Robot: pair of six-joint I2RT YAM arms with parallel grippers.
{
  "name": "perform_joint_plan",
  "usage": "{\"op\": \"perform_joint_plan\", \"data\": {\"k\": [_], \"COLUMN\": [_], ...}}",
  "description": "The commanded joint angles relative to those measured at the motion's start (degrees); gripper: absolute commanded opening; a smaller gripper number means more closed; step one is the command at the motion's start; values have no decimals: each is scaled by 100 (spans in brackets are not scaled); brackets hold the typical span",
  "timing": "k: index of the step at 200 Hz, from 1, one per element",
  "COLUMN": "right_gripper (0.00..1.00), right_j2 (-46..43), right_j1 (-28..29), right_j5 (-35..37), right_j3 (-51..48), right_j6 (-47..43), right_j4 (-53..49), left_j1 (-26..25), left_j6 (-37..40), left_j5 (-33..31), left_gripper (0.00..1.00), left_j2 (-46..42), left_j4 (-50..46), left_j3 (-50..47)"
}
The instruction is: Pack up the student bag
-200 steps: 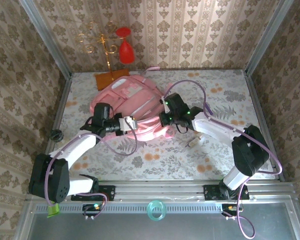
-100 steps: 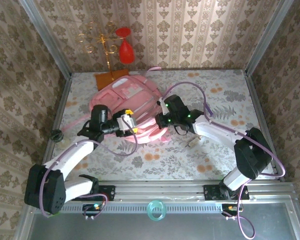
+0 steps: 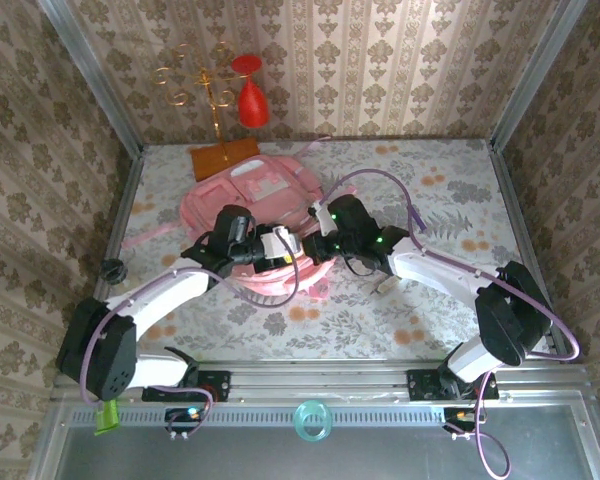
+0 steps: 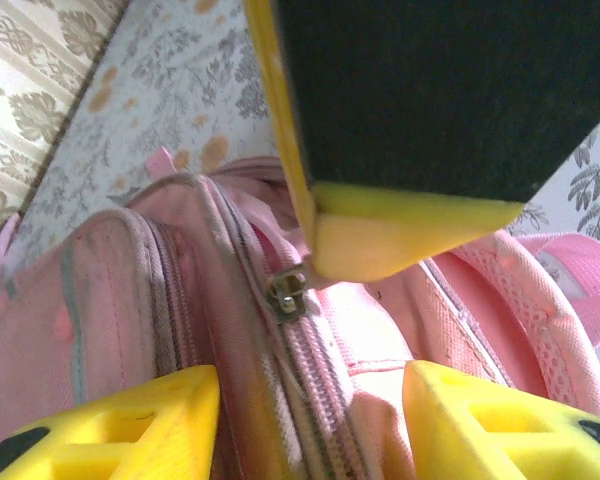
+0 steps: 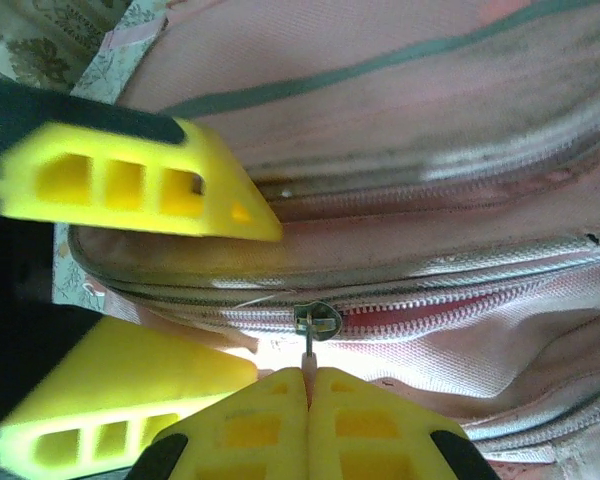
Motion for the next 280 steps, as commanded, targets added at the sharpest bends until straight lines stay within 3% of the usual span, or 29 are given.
{"op": "perform_joint_plan", "data": {"k": [1,57,84,104,132,192,280], "right_gripper": [0,0,0,0,0,0,4], "right_j2": [-258,-360,-432,-355,-213,45,759], "right_j1": [24,16,-10,-37,-64,-59,-42], "right_j5": [-324,-308,-113,261,620,-270,-446], "right_j3": [-26,-166,-296,-260,-183,-484,-827], "right_j6": [103,58,-21,-119,-218,-272,-85], "right_j4": [546,614,520,210,-101,855,1842], "left_j1": [-38,33,220,362,569,622,649], "left_j6": [204,397,449,480,273,115,99], "left_j5": [-240,-609,-400,-125,165,542,638], "left_gripper": [50,28,7,0,0,0,0], "left_j2": [136,287,141,-41,-271,-280,-297], "left_j4": [-402,-538,-592,-554,-204,72,76], "left_j3": [211,269,255,188,-2,-130,-71]}}
